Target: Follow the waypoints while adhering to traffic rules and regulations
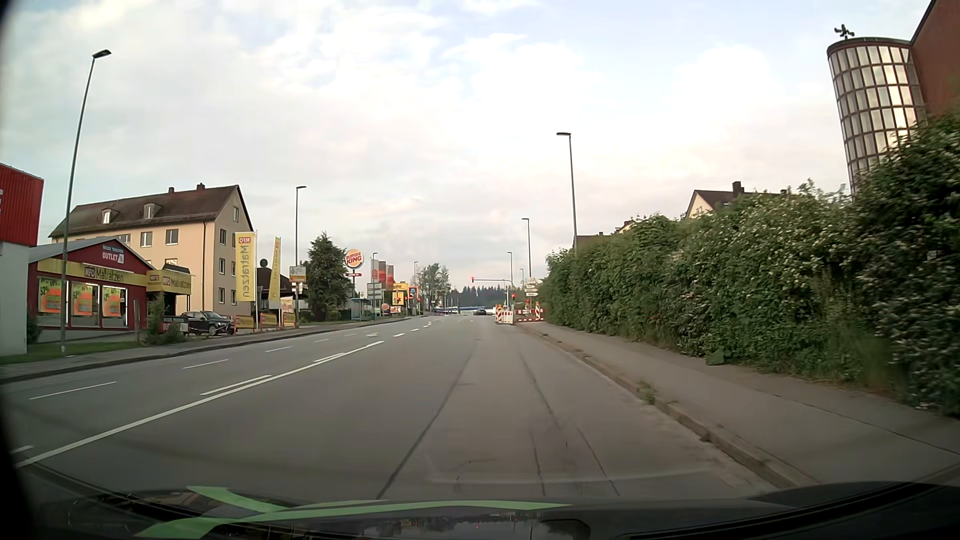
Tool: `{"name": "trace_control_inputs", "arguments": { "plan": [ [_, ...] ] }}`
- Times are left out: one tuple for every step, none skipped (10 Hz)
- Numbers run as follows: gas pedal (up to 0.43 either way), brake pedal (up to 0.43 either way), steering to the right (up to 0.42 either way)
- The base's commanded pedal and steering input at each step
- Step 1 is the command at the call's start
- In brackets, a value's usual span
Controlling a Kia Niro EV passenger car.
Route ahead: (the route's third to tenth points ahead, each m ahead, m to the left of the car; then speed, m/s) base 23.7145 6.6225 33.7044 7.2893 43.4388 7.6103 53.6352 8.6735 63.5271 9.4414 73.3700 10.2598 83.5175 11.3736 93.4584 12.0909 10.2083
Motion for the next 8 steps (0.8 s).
{"name": "trace_control_inputs", "arguments": {
  "plan": [
    [0.079, 0.0, -0.022],
    [0.079, 0.0, -0.022],
    [0.079, 0.0, -0.021],
    [0.079, 0.0, -0.021],
    [0.079, 0.0, -0.021],
    [0.079, 0.0, -0.02],
    [0.079, 0.0, -0.02],
    [0.079, 0.0, -0.018]
  ]
}}
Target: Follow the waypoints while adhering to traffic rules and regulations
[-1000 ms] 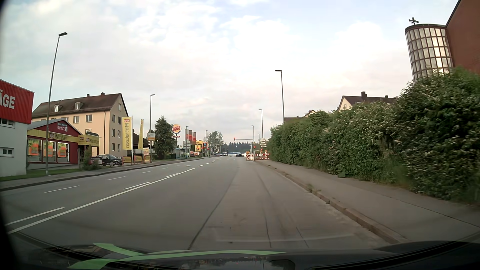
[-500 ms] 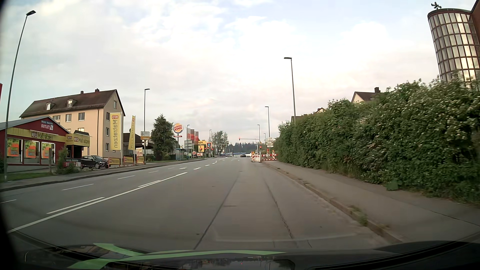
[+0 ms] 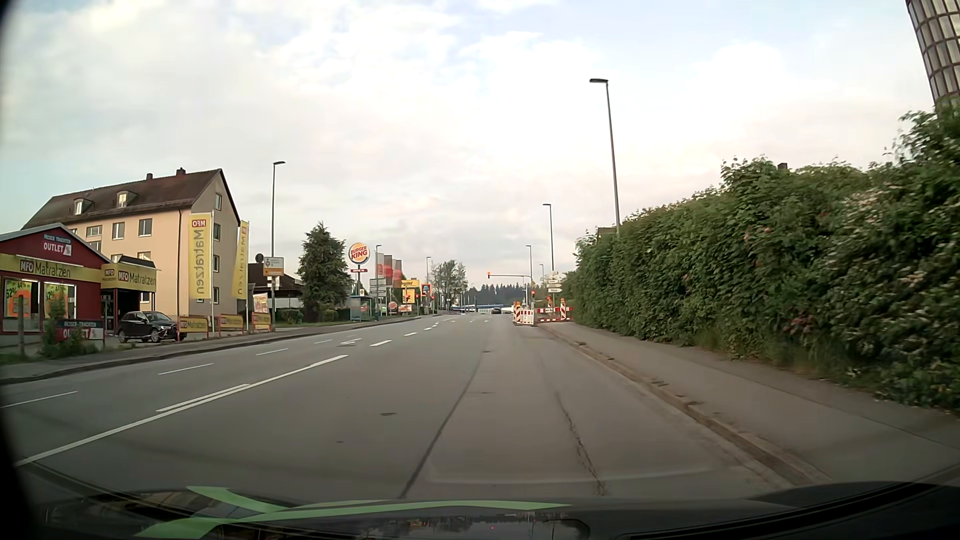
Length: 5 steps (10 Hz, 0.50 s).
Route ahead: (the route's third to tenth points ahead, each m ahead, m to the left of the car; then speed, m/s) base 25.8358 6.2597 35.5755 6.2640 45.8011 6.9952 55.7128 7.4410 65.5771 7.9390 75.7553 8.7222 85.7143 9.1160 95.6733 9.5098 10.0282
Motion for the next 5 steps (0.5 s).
{"name": "trace_control_inputs", "arguments": {
  "plan": [
    [0.079, 0.0, -0.017],
    [0.079, 0.0, -0.017],
    [0.079, 0.0, -0.019],
    [0.079, 0.0, -0.023],
    [0.079, 0.0, -0.023]
  ]
}}
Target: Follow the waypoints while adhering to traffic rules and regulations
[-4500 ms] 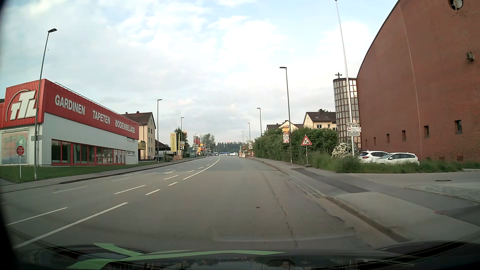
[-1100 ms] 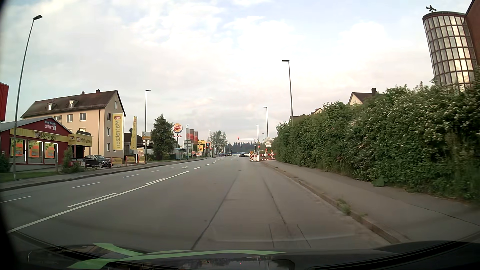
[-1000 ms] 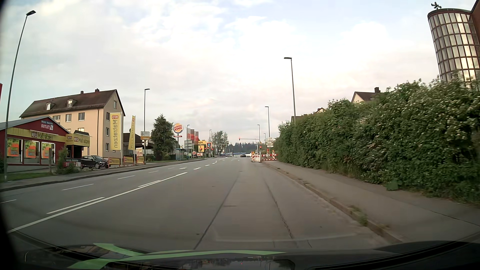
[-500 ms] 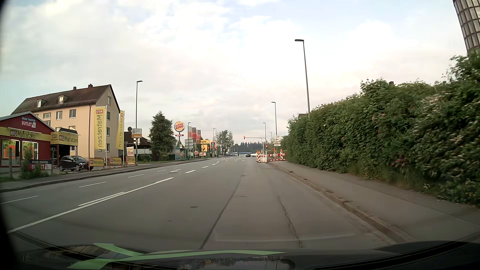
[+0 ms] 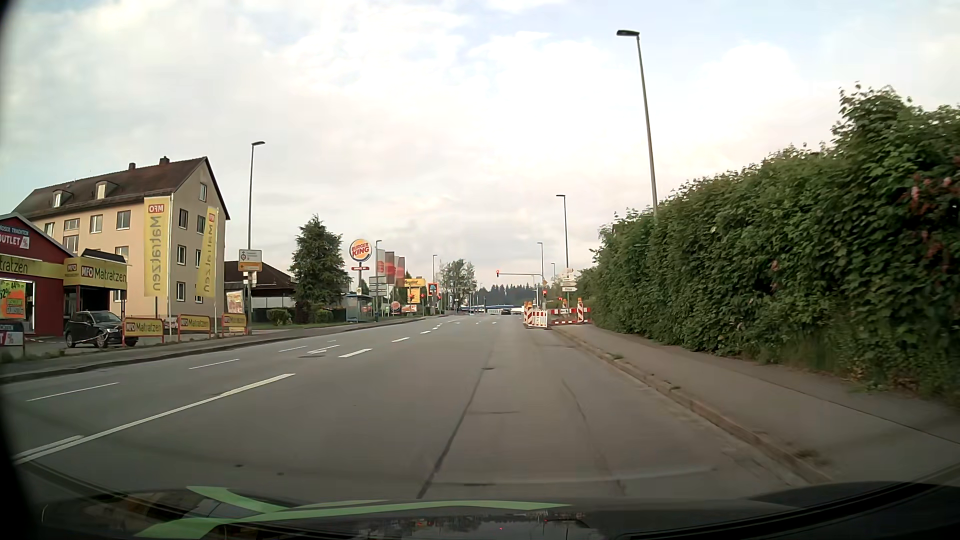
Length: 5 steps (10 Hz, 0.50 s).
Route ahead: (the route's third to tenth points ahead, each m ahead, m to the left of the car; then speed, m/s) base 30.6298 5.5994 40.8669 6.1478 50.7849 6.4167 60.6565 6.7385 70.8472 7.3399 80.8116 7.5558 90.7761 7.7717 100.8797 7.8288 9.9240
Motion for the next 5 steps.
{"name": "trace_control_inputs", "arguments": {
  "plan": [
    [0.079, 0.0, -0.023],
    [0.079, 0.0, -0.024],
    [0.079, 0.0, -0.023],
    [0.079, 0.0, -0.022],
    [0.079, 0.0, -0.021]
  ]
}}
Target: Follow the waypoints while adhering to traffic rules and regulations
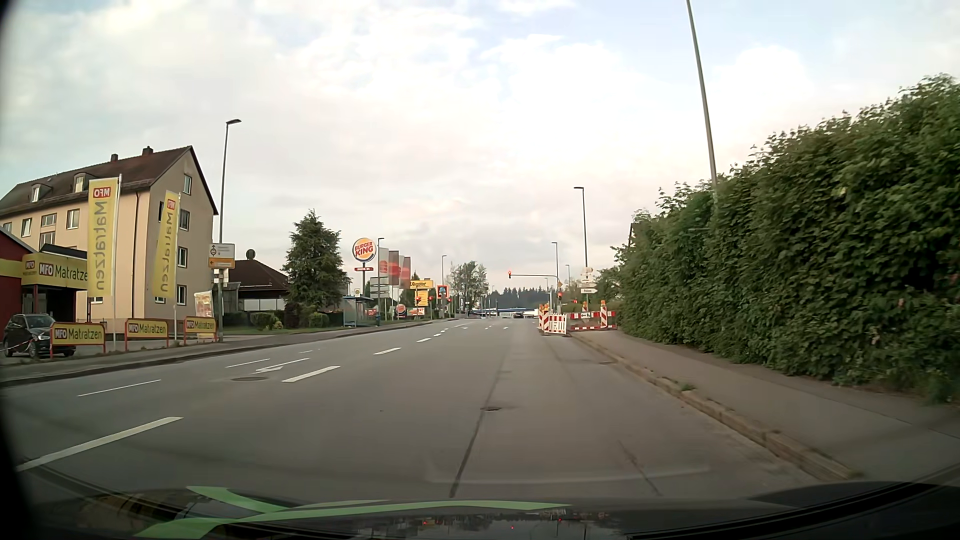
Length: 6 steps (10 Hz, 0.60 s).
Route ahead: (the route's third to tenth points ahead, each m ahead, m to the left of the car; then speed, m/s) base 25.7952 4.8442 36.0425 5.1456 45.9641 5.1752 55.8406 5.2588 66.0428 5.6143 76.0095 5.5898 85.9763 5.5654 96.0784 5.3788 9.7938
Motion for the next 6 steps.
{"name": "trace_control_inputs", "arguments": {
  "plan": [
    [0.079, 0.0, -0.02],
    [0.079, 0.0, -0.018],
    [0.087, 0.0, -0.016],
    [0.087, 0.0, -0.015],
    [0.087, 0.0, -0.013],
    [0.079, 0.0, -0.01]
  ]
}}
